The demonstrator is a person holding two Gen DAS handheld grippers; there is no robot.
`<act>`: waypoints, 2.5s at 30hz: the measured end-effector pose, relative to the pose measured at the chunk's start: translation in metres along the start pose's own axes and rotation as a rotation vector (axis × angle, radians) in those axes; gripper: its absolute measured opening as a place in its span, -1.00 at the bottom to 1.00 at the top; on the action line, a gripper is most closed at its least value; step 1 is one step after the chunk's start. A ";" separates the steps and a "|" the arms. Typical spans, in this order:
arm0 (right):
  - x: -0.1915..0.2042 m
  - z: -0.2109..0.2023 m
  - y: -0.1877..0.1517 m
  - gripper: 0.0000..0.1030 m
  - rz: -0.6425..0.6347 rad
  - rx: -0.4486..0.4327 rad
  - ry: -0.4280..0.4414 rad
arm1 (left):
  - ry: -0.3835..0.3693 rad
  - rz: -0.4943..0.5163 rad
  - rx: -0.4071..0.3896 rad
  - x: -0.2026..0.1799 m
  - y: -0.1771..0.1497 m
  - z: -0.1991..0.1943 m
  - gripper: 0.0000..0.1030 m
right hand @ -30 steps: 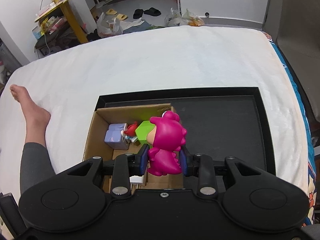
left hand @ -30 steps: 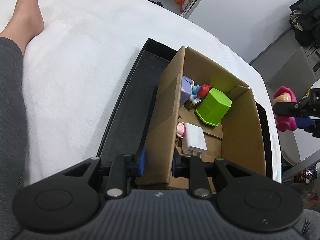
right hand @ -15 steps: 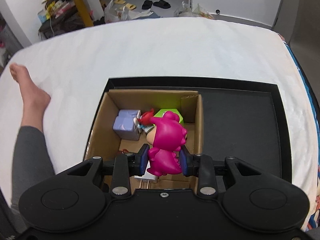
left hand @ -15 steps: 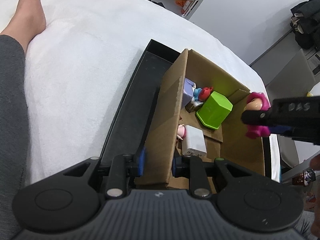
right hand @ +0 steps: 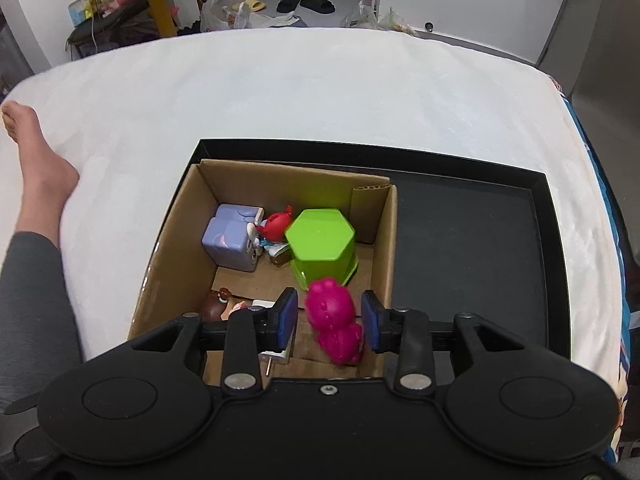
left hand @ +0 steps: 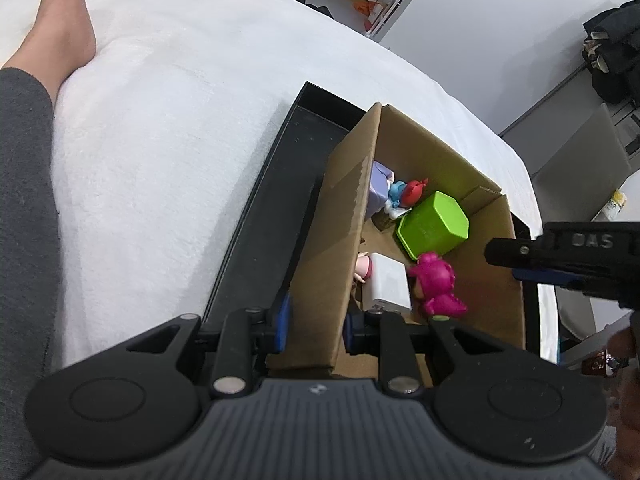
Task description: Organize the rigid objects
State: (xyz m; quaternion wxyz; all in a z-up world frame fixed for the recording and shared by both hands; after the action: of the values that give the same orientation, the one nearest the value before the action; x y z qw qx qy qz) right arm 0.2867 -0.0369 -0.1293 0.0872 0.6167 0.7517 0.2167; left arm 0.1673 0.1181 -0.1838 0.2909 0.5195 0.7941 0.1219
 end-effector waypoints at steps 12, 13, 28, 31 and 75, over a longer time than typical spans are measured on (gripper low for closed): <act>-0.042 -0.036 -0.005 0.22 0.159 0.012 0.174 | 0.041 0.015 0.031 -0.003 0.001 0.003 -0.55; -0.046 -0.038 -0.006 0.24 0.169 0.013 0.187 | 0.042 0.020 0.036 -0.004 0.002 0.002 -0.55; -0.087 -0.057 -0.023 0.94 0.241 -0.005 0.330 | 0.156 0.149 0.092 -0.036 0.008 -0.030 0.06; -0.091 -0.061 -0.027 1.00 0.236 -0.005 0.353 | 0.172 0.187 0.090 -0.047 0.008 -0.038 0.29; -0.148 -0.188 -0.079 1.00 0.235 -0.216 0.300 | 0.090 0.248 -0.056 -0.114 -0.034 -0.184 0.88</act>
State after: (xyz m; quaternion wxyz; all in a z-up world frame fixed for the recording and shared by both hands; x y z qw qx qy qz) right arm 0.1745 -0.2325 -0.0158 0.0140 0.6480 0.6516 0.3941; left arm 0.0667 0.0218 -0.0148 0.2521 0.5995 0.7322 0.2020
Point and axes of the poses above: each gripper's, at about its wrist camera, not at the fingertips, and z roughly the way its jaws point, x to its left, y to its top, the point moved 4 cm from there along z, roughly the way its jaws point, and after that the axes turned 12 degrees about z, right-handed, at the moved point
